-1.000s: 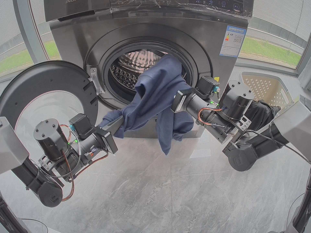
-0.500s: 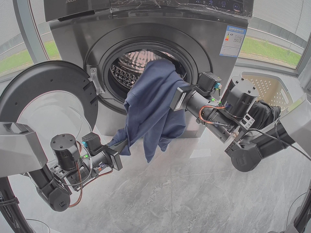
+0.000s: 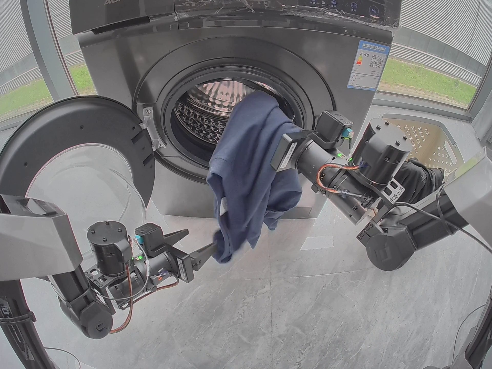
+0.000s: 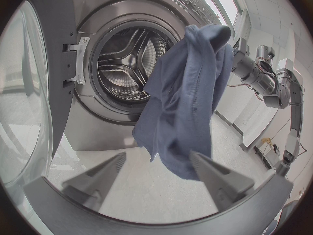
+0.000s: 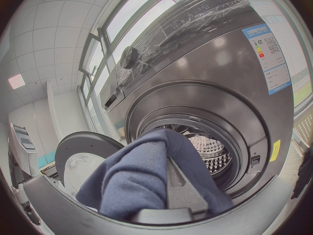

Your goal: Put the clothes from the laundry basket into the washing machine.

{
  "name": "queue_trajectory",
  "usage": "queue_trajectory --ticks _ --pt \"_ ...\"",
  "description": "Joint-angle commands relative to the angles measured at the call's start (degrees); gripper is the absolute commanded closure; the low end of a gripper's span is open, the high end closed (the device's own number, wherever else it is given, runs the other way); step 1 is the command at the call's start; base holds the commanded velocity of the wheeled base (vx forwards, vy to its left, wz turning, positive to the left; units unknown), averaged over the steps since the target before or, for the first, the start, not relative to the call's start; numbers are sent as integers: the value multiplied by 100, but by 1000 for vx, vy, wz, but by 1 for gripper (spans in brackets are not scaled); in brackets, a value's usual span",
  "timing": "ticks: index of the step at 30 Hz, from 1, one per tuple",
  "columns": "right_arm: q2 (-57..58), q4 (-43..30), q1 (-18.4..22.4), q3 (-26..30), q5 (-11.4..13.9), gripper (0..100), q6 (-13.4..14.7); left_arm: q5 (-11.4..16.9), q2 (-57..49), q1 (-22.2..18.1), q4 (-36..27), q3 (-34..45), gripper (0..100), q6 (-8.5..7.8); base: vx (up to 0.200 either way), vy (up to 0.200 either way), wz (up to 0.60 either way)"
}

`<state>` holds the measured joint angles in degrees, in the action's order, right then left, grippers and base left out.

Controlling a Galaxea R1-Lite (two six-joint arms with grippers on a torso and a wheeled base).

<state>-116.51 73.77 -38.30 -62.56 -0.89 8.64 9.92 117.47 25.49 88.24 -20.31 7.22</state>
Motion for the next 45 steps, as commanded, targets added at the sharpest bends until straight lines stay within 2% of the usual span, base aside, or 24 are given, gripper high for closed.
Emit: queue_trajectory --ticks 1,3,5,6,9,11,13,15,19,27,32,37,43,45 --pt "-48 -11 121 -19 10 100 -3 308 -5 176 62 387 0 -89 0 0 0" --pt "-136 50 139 -10 10 100 -3 546 -49 255 71 563 0 -282 0 0 0" --pt "-180 68 130 25 10 100 6 642 -172 272 71 598 0 -467 0 0 0" --pt "-188 77 104 42 10 100 15 651 -303 272 71 546 0 -502 0 0 0" --pt "-223 77 60 95 10 100 15 660 -681 281 62 343 0 -493 0 0 0" --pt "-232 77 16 148 10 100 6 678 -998 316 62 150 0 -432 0 0 0" --pt "-241 68 -28 262 10 100 -3 660 -1385 510 53 -193 0 -282 0 0 0" --pt "-276 68 -46 376 10 100 -12 616 -1464 589 53 -465 0 -238 0 0 0" --pt "-303 68 -151 411 10 100 -12 555 -1279 606 45 -878 0 -300 0 0 0" --pt "-276 33 -248 368 10 100 -12 581 -664 606 53 -913 0 -370 0 0 0" --pt "-250 6 -301 350 10 100 -12 634 -330 597 53 -922 0 -616 0 0 0" --pt "-250 6 -415 359 10 100 -12 599 -5 597 53 -1256 0 -643 0 0 0" --pt "-241 -3 -564 359 1 100 -3 563 461 589 45 -1836 0 -792 0 0 0" --pt "-250 -3 -599 359 -113 100 -3 528 637 589 45 -1977 0 -810 0 0 0"
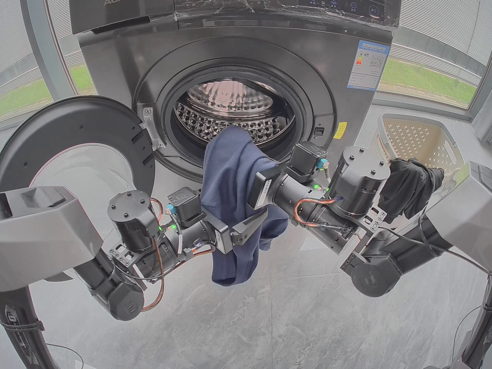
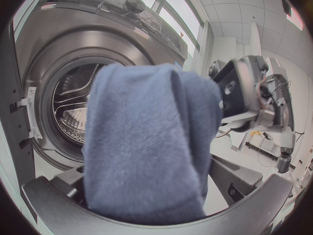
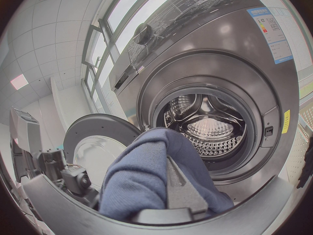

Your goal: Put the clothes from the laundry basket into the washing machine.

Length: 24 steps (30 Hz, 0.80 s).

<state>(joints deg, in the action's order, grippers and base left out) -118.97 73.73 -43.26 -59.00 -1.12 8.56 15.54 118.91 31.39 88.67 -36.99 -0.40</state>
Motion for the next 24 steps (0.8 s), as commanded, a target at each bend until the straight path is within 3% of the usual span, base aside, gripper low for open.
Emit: queue_trajectory --ticks 1,6,16,17,24 --pt "-4 1 -103 3 -108 100 14 -34 502 -1 1 -318 0 -56 0 0 0" --pt "-12 1 -323 3 -213 100 76 -201 889 -10 10 -749 0 -100 0 0 0" --pt "-21 45 -376 29 -222 100 93 -561 1108 -98 10 -1197 0 -39 0 0 0" --pt "-21 45 -376 29 -231 100 93 -596 1100 -107 10 -1197 100 -39 0 0 0" --pt "49 45 -165 99 -283 100 146 -781 1029 -291 18 -1276 100 154 0 0 0"
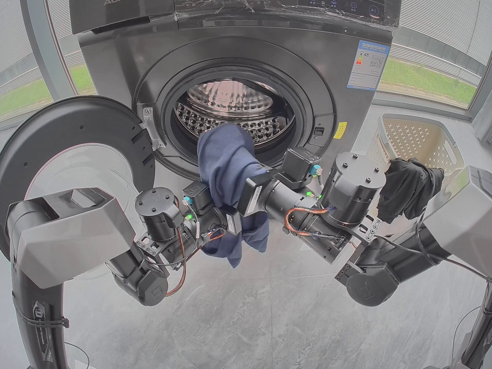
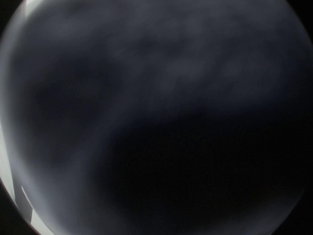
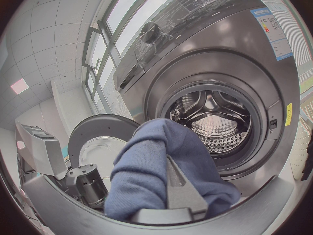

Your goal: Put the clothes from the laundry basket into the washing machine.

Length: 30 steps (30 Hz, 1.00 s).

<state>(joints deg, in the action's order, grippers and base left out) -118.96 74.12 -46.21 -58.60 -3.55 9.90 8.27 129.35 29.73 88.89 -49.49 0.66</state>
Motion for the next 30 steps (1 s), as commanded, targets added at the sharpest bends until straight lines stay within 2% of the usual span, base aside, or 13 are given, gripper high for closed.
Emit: queue_trajectory --ticks 1,2,5,7,14,19,21,22,28,29,30 --pt "66 -3 174 86 -76 100 12 -53 -24 -152 -4 -25 100 48 0 0 0" --pt "118 -38 332 235 -190 100 30 -88 -95 -240 -4 -25 100 57 0 0 0" --pt "136 -47 535 420 -225 100 47 -132 -262 -337 -4 -16 100 84 0 0 0" --pt "109 15 781 666 -234 100 47 -211 -508 -381 -12 1 100 251 0 0 0" --pt "-40 -38 807 833 -269 100 100 -413 -965 -337 -12 80 100 330 0 0 0" --pt "-207 50 728 1000 -278 100 30 -484 -1290 -310 -12 326 100 541 0 0 0" --pt "-216 94 702 1026 -278 100 21 -484 -1325 -301 -12 361 100 567 0 0 0" --pt "-172 191 596 1017 -269 0 21 -484 -1369 -284 -12 458 100 576 0 0 0" --pt "320 217 385 1228 -199 0 12 -554 -1659 -293 -4 819 100 514 0 0 0" --pt "786 182 306 1747 -14 0 -67 -642 -1905 -319 -4 1126 100 523 0 0 0" --pt "971 173 288 1975 126 0 -129 -642 -1993 -328 -4 1258 100 523 0 0 0"
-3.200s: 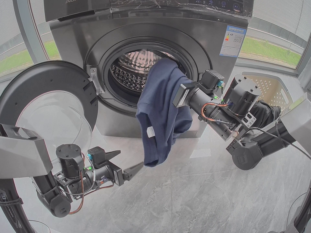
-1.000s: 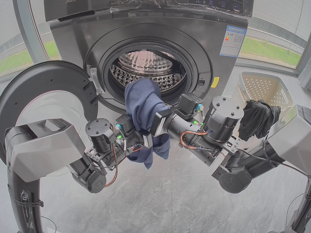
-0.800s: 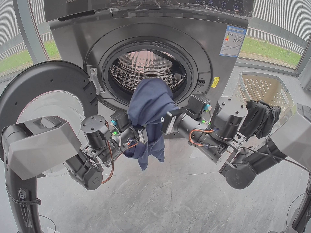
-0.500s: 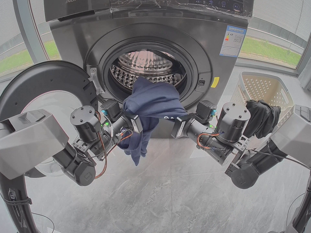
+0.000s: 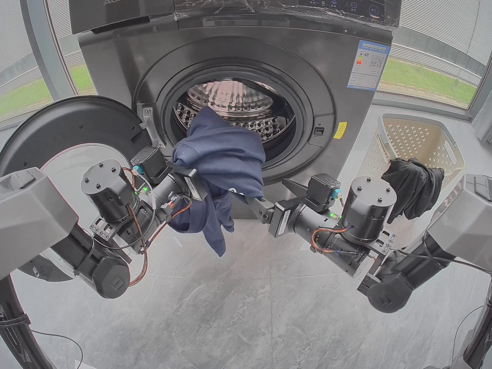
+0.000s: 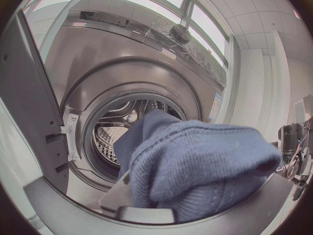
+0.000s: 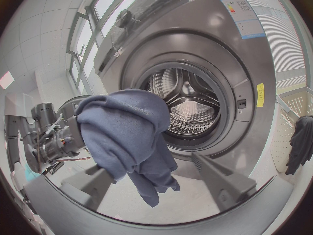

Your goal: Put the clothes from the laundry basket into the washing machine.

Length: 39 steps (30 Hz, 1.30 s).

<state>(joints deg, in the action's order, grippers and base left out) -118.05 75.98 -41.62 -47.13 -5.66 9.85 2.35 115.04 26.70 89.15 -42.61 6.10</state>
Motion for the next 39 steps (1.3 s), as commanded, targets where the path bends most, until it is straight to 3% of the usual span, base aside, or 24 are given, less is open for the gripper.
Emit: queue_trajectory --ticks 1,2,4,6,8,9,14,15,18,22,31,39 --pt "933 -13 -171 916 390 0 -150 -42 -597 -33 -29 613 100 -21 0 0 0" --pt "1223 4 -180 1426 680 0 -256 -59 -764 -33 -29 807 100 -29 0 0 0" --pt "1549 48 -215 2006 996 0 -370 -121 -905 -42 -29 974 100 -12 0 0 0" --pt "1803 66 -294 2445 1190 0 -370 -209 -1054 -24 -29 1176 100 6 0 0 0" --pt "1900 66 -285 2595 1225 0 -370 -235 -1116 -7 -29 1281 100 6 0 0 0" --pt "2111 74 -215 2955 1242 0 -352 -244 -1221 11 -29 1527 100 -12 0 0 0" --pt "2375 303 -22 3254 1207 0 -194 -262 -1256 20 -29 1703 100 -65 0 0 0" --pt "2357 356 180 3271 1198 0 -141 -226 -1247 -33 -29 1800 100 -73 0 0 0" --pt "2357 356 356 3271 1163 0 -203 -209 -1291 -51 -20 1870 100 -65 0 0 0" --pt "2278 347 637 3271 627 0 -238 -200 -1344 20 -20 2055 100 -73 0 0 0" --pt "2287 347 998 3131 530 0 -220 -191 -1441 90 -20 2230 100 -47 0 0 0" --pt "2287 347 998 3104 530 0 -203 -226 -1362 327 -20 2318 100 -38 0 0 0"
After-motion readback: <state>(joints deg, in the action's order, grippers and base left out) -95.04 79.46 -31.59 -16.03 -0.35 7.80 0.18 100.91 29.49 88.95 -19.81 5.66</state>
